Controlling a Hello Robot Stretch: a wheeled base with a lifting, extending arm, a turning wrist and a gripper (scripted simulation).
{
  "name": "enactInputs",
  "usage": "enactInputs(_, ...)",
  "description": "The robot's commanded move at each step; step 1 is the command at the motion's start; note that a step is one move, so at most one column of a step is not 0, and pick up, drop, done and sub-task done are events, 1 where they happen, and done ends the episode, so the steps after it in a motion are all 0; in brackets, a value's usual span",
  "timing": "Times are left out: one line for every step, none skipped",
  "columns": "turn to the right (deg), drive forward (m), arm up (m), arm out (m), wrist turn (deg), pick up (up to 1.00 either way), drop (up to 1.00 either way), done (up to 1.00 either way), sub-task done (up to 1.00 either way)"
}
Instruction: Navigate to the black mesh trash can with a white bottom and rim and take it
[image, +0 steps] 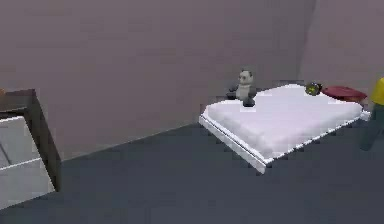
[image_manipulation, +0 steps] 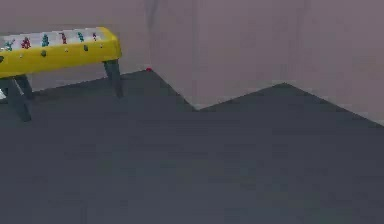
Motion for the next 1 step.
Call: enactInputs(-45.0, 0.00, 0.00, 0.00, 0.0, 0.00, 0.00, 0.00, 0.00)
